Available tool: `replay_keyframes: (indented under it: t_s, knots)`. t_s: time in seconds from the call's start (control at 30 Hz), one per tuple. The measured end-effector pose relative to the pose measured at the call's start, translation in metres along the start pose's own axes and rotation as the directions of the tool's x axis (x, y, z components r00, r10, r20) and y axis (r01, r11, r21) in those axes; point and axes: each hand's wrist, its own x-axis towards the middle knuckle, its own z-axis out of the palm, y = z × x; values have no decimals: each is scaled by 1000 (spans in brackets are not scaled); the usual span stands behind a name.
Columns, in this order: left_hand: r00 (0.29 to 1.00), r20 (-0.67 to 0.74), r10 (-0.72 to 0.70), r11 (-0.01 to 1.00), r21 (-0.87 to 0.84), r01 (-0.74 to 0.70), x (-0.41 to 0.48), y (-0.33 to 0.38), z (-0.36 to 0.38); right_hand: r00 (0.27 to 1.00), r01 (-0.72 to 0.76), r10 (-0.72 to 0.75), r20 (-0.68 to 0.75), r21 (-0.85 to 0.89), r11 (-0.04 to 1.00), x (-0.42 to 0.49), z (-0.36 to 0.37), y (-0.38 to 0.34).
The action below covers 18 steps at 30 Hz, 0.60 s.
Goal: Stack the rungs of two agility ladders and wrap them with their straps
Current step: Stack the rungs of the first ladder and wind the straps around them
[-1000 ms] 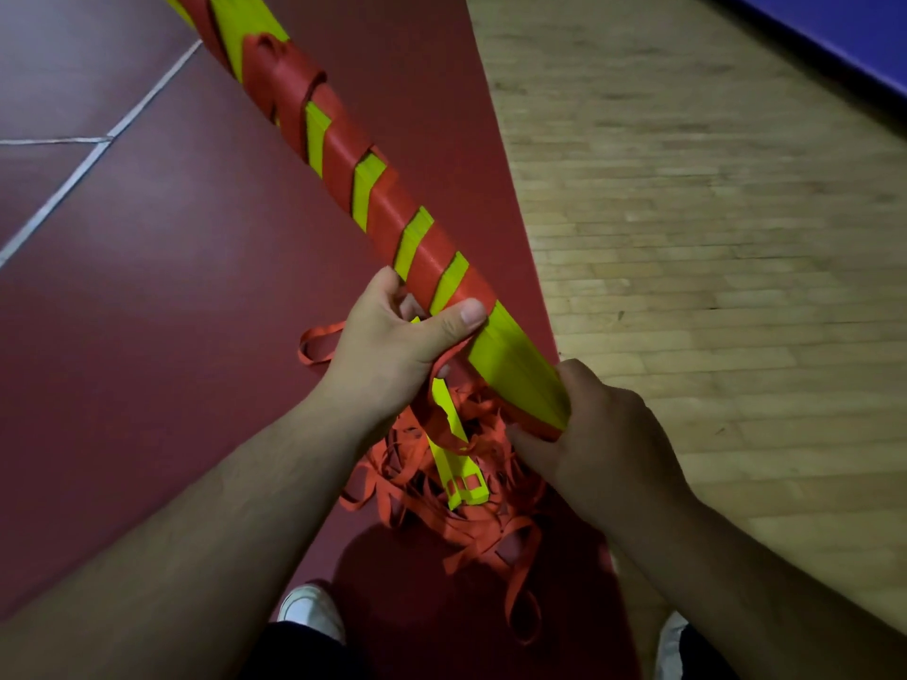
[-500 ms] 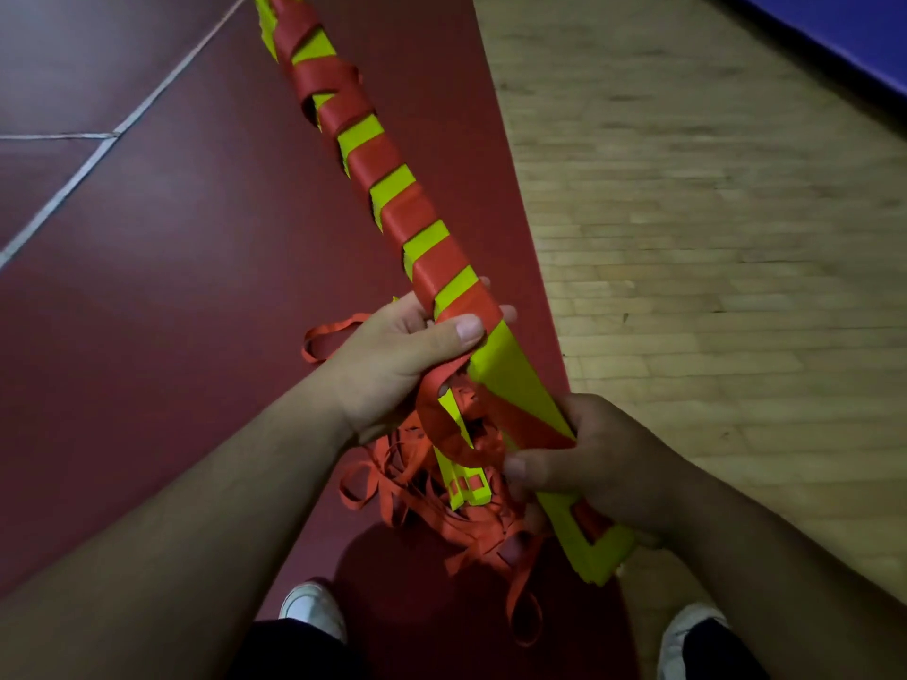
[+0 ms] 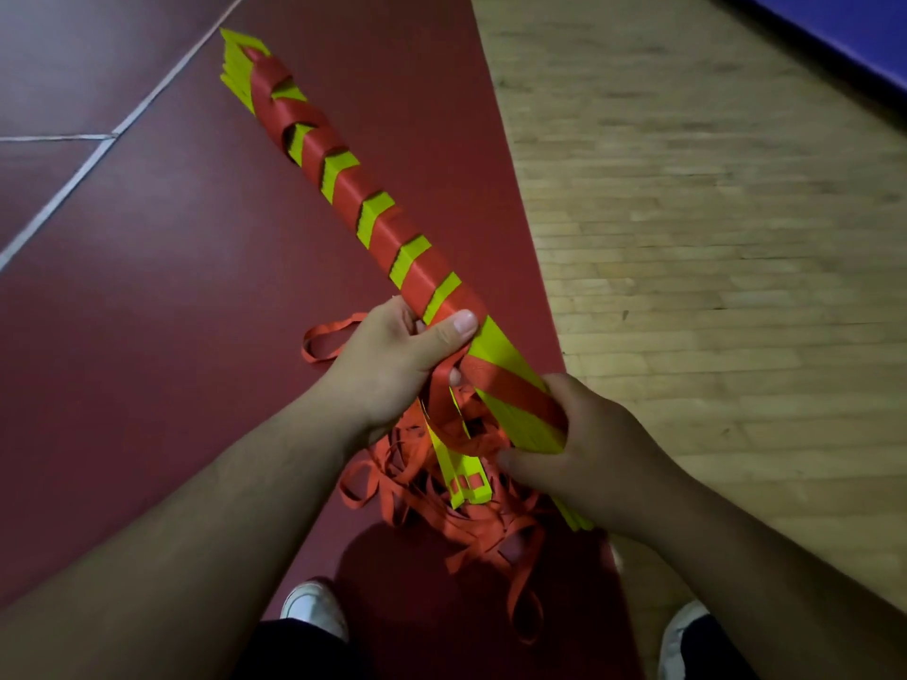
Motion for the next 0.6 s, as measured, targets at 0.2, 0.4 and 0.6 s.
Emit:
replay_keyframes:
  t_s: [0.2, 0.4, 0.6]
  knots:
    - [991, 133, -30, 998, -52, 37, 2, 5, -4, 966, 49, -77, -246, -117, 992, -1, 1, 3]
    - [973, 217, -84, 992, -70, 101, -2, 7, -9, 939, 68, -122, -320, -176, 982, -4, 1, 7]
    - [991, -59, -120, 942, 308, 133, -1, 1, -5, 901, 14, -110, -419, -225, 974, -4, 6, 5]
